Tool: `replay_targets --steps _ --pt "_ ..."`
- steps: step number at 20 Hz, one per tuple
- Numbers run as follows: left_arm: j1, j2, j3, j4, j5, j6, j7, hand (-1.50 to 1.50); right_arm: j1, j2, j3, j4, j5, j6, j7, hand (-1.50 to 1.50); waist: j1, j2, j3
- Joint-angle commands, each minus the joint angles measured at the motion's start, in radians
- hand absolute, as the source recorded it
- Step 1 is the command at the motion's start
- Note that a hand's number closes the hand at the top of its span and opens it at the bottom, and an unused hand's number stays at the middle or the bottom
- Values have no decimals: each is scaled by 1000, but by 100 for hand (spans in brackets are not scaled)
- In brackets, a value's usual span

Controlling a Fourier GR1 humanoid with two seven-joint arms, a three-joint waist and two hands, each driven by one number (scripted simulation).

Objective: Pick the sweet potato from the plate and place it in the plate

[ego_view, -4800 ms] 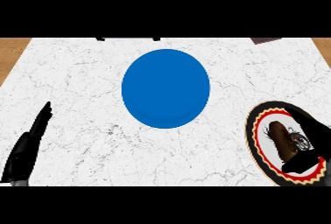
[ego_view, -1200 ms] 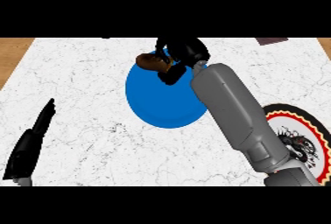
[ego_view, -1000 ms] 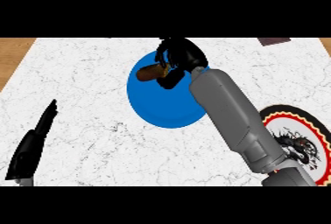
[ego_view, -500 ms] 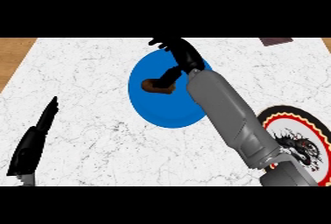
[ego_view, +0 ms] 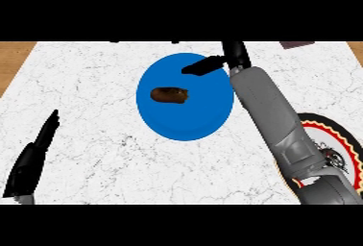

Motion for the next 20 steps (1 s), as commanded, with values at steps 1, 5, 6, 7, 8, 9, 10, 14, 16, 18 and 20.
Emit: replay_targets --steps 1,5,6,7,8,9,10,14,16,18,20 --pt "41 -6 14 0 -1 15 -44 0 67 -72 -119 -28 -126 105 -93 -150 -9 -3 1" --pt "28 11 31 -1 16 -10 -29 0 83 -174 -177 24 -166 216 -194 -150 -1 1 0" --pt "5 1 8 -14 -2 -3 6 0 110 -213 -191 23 -185 283 -232 -150 -5 1 1" --pt "5 -12 3 33 -20 12 -46 0 91 -196 -194 57 -172 245 -269 -150 1 3 0" --pt "39 -12 -2 -58 -1 -6 22 0 125 -249 -200 65 -177 314 -308 -150 6 2 1" --pt "-8 -25 -19 11 -33 16 -9 0 107 -278 -211 89 -182 349 -333 -150 5 7 1" --pt "10 10 5 -30 0 -28 14 0 76 -301 -211 124 -168 342 -319 -150 11 5 1" --pt "8 -30 -13 18 -28 10 -27 0 82 -392 -222 192 -155 428 -403 -150 17 10 1" --pt "-47 -22 -4 8 -22 7 20 0 100 -426 -223 219 -143 453 -463 -150 20 12 2" --pt "-48 -24 -3 21 -25 8 1 0 56 -438 -235 255 -148 470 -427 -150 21 10 1" --pt "-70 11 19 -14 5 -31 50 0 70 -458 -234 282 -138 482 -458 -150 31 13 2"
